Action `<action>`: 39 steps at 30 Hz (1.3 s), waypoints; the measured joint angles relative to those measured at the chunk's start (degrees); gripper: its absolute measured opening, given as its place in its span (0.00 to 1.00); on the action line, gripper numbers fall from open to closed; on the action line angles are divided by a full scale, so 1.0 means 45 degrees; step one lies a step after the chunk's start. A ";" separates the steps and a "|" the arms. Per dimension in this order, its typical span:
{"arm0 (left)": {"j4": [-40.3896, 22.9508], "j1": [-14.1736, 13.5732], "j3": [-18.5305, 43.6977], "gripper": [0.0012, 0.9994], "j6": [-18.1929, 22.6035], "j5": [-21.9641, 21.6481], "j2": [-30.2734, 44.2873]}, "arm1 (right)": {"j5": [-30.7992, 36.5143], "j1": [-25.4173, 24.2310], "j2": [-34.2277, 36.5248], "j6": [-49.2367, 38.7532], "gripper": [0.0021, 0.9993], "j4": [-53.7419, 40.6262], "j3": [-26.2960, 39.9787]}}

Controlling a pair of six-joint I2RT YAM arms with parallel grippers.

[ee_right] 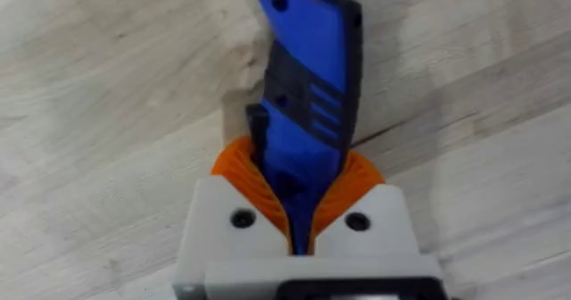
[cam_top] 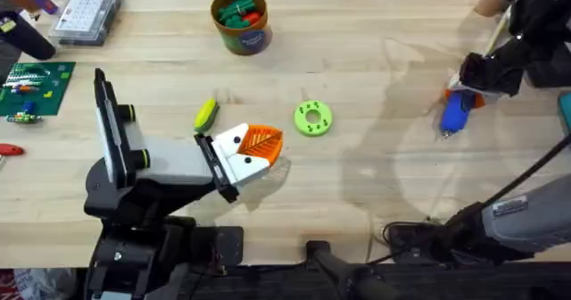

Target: Pick up the gripper from the table and insert it into the empty holder that is missing its gripper. Then pick up a screw, insert it into the mounting hole, and use the screwdriver to tighten it. Finally, clean up the table by picking up the vegetable and placing it into the bucket.

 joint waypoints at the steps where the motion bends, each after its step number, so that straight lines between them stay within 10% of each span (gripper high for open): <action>1: 0.0000 0.0000 0.0000 0.02 0.0000 0.0000 0.0000 | 0.0000 -0.0001 0.0000 -0.0002 0.07 -0.0001 0.0000; 8: 0.0000 0.0000 0.0000 0.02 0.0000 0.0000 0.0000 | -0.0002 -0.0003 0.0000 0.0014 0.09 -0.0007 0.0000; 15: 0.0000 0.0000 0.0000 0.02 0.0003 0.0000 0.0000 | -0.0097 0.0000 -0.0076 -0.0085 0.97 -0.0017 0.0003; 27: 0.0000 0.0000 0.0000 0.02 0.0005 0.0000 0.0000 | -0.0104 -0.0003 -0.3159 -0.0271 1.00 -0.0146 -0.0010; 39: 0.0000 0.0000 0.0000 0.02 0.0003 0.0000 0.0000 | -0.0107 -0.0016 -0.2684 -0.0271 1.00 0.0730 -0.0010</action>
